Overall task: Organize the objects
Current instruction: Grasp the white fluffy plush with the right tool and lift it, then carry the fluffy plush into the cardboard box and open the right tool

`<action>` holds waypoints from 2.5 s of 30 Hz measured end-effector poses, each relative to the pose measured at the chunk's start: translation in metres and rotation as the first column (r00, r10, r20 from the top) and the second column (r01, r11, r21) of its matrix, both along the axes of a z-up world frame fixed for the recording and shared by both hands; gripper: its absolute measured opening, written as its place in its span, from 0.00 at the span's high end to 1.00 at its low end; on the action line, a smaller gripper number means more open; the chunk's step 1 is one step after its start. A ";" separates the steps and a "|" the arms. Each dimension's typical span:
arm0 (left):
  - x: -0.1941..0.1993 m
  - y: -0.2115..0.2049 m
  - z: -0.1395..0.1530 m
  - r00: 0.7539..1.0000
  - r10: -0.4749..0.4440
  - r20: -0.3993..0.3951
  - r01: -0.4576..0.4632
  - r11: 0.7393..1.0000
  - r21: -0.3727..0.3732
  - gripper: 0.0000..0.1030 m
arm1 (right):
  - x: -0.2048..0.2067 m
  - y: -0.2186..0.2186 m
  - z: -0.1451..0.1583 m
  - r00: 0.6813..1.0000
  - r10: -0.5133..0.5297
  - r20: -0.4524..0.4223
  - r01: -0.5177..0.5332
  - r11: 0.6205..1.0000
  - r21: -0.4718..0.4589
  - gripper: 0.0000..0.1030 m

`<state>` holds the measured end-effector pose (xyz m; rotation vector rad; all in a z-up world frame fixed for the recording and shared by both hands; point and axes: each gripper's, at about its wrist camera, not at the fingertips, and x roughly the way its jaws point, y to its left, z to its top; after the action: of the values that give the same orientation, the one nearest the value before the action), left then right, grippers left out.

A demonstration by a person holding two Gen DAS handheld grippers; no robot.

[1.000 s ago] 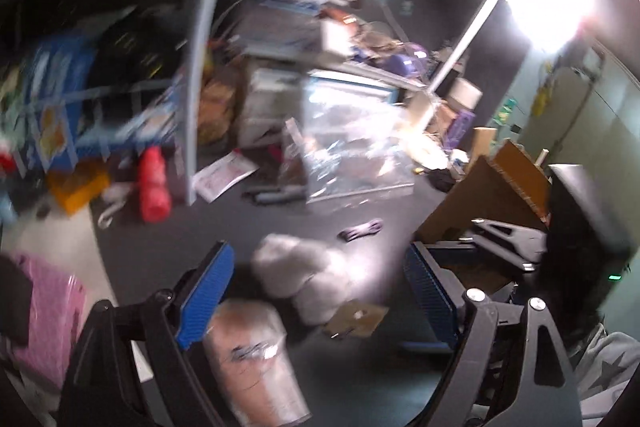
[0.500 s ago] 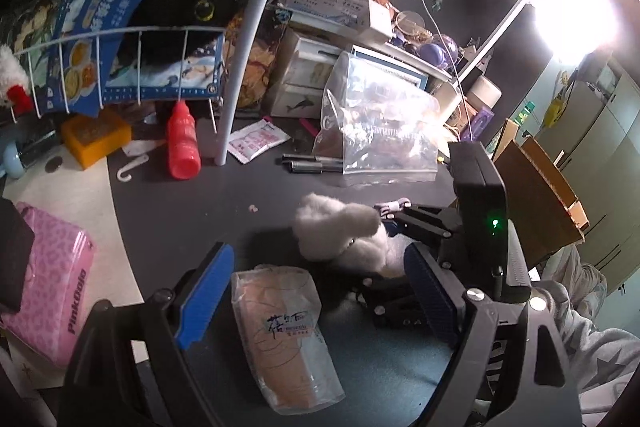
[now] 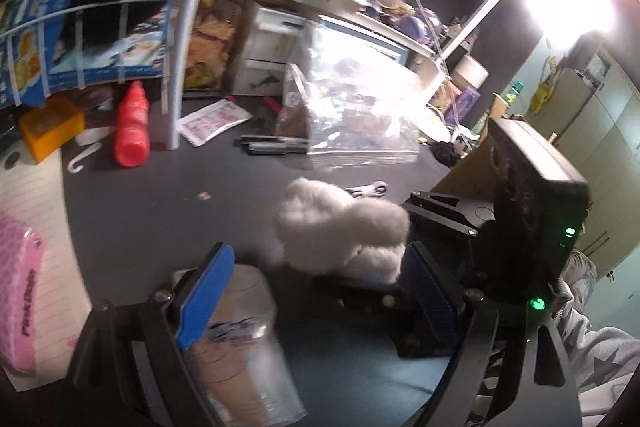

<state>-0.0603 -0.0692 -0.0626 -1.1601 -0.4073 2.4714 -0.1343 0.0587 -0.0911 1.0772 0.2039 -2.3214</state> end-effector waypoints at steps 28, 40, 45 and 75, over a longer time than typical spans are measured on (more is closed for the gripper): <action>0.003 0.094 0.133 0.937 -0.251 -0.242 0.256 0.967 -0.011 0.41 | 0.084 0.059 0.133 0.943 -0.091 -0.319 0.109 0.993 0.041 0.48; -0.031 0.172 0.170 0.892 -0.363 -0.270 0.369 0.929 -0.030 0.41 | 0.103 0.139 0.175 0.900 -0.215 -0.380 0.247 0.968 0.038 0.48; -0.052 0.206 0.163 0.880 -0.414 -0.231 0.419 0.907 -0.031 0.41 | 0.102 0.171 0.171 0.896 -0.276 -0.347 0.305 0.952 0.031 0.48; -0.086 0.256 0.109 0.876 -0.480 -0.052 0.475 0.876 -0.085 0.19 | 0.089 0.226 0.125 0.919 -0.360 -0.161 0.379 0.919 0.109 0.28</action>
<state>-0.1465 0.1867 0.0466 -1.0422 -0.0022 2.0929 -0.0451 0.2851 0.0342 1.0984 0.2327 -2.7625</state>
